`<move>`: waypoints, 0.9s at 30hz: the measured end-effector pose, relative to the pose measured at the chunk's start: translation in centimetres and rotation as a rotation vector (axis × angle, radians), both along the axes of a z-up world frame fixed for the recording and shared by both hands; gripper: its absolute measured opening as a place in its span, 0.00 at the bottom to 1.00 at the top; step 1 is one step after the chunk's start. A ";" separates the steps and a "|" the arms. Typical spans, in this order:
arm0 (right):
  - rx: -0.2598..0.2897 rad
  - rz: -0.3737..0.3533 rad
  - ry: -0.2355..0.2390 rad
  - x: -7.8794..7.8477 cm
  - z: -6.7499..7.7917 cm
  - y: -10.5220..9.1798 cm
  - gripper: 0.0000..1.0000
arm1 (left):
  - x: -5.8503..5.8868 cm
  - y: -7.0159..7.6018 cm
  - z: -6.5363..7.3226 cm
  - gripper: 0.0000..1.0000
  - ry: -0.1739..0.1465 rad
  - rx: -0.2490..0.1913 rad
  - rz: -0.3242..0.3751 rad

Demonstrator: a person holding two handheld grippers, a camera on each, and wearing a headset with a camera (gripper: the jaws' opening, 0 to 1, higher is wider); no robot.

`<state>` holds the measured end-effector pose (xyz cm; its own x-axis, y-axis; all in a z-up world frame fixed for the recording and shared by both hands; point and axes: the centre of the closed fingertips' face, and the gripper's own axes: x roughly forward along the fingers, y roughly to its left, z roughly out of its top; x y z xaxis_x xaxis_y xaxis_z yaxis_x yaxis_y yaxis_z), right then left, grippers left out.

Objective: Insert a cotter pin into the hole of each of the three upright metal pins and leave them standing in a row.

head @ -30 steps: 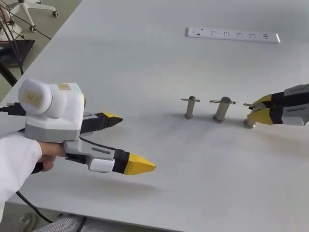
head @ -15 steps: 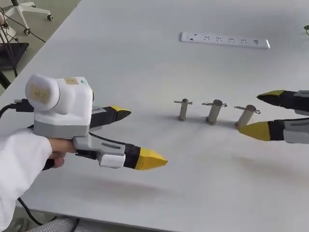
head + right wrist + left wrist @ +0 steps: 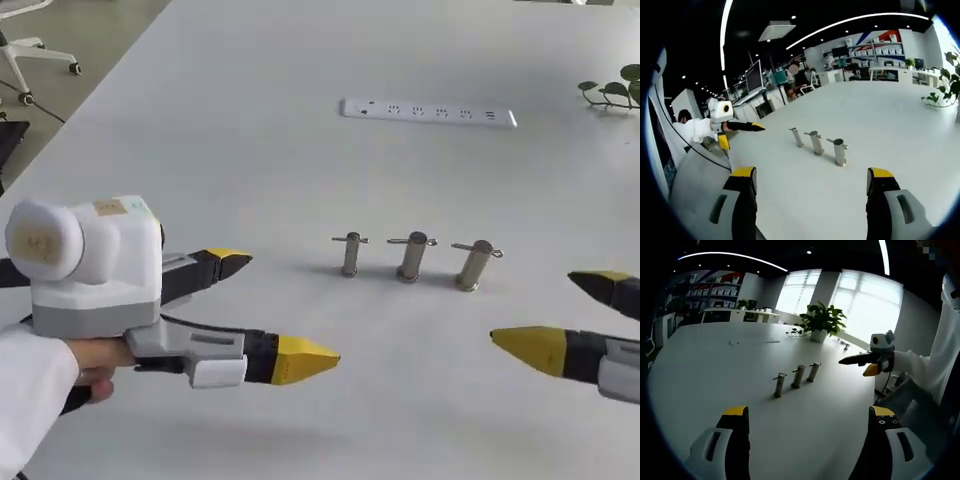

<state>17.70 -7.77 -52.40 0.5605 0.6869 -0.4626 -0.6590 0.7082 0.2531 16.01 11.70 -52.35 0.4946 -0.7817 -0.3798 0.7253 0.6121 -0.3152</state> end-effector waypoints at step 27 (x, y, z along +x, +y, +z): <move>-0.021 -0.097 0.216 -4.1 -4.0 -3.2 0.90 | -1.0 0.5 -1.4 0.99 0.092 0.018 0.039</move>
<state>13.60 -10.94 -56.40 0.5097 0.6238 -0.5925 -0.5198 0.7721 0.3657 14.97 12.17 -53.74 0.4866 -0.7553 -0.4391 0.6696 0.6452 -0.3679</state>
